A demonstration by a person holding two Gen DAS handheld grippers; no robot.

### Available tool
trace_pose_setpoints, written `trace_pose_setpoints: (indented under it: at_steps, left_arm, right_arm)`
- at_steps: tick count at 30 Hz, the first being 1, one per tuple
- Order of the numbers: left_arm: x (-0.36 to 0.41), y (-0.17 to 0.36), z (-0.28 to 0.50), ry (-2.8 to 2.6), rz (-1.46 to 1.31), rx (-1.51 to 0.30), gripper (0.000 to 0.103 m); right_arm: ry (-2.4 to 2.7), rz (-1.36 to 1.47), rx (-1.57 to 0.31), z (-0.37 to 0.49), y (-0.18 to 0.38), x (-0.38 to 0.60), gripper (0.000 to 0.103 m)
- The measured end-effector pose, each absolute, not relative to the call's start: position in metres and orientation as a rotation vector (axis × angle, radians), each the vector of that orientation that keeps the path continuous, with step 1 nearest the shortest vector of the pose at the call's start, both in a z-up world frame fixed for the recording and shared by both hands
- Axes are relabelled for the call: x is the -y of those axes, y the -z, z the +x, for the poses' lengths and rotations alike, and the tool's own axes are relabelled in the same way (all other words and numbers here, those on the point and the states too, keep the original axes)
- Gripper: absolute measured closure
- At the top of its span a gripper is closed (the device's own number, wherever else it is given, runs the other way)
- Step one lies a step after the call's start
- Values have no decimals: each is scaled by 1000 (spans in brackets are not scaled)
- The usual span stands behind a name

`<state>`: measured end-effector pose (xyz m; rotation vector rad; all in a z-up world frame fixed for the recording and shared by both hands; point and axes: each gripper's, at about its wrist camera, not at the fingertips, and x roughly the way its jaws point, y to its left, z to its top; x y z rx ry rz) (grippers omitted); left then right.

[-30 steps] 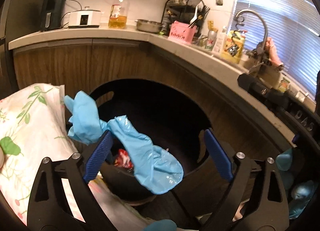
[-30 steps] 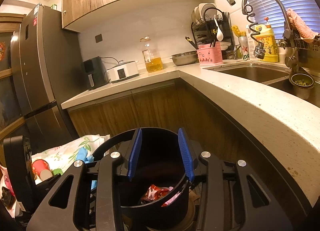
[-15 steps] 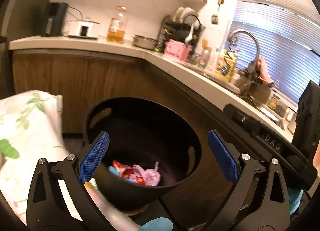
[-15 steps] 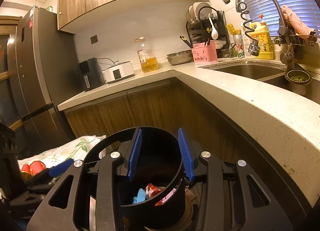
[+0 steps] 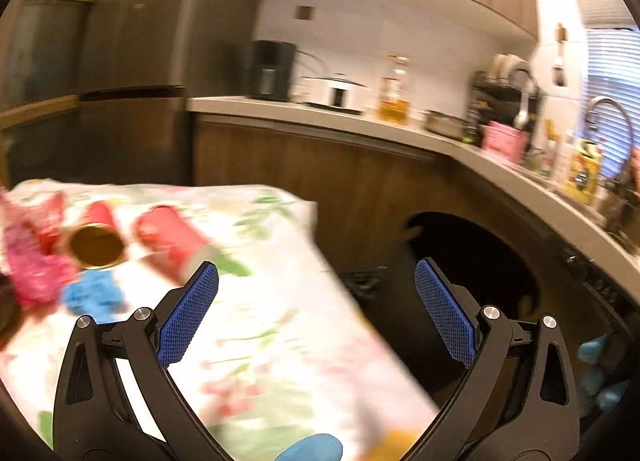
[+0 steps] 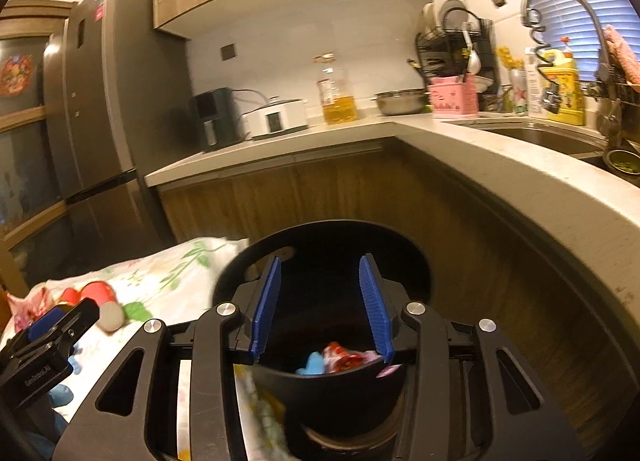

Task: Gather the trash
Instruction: 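Move both tools back over the table toward the remaining trash, then grasp the blue glove with the left tool while the right tool grasps the red paper cup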

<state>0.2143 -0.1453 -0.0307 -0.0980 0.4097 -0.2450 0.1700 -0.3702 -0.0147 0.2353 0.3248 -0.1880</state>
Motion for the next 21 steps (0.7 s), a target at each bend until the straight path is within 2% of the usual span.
trace_pose_setpoints:
  at_steps: [6, 14, 17, 21]
  left_arm:
    - [86, 37, 211, 62, -114, -400, 6]
    - [31, 54, 217, -73, -130, -437, 6]
    - [21, 62, 224, -92, -121, -463, 9]
    - [18, 70, 237, -93, -100, -494, 17]
  right_arm:
    - [90, 218, -339, 184, 15, 330, 59]
    - [-60, 180, -368, 209, 22, 267, 47]
    - [-116, 163, -378, 223, 24, 243, 40]
    - [-185, 148, -384, 245, 28, 213, 35]
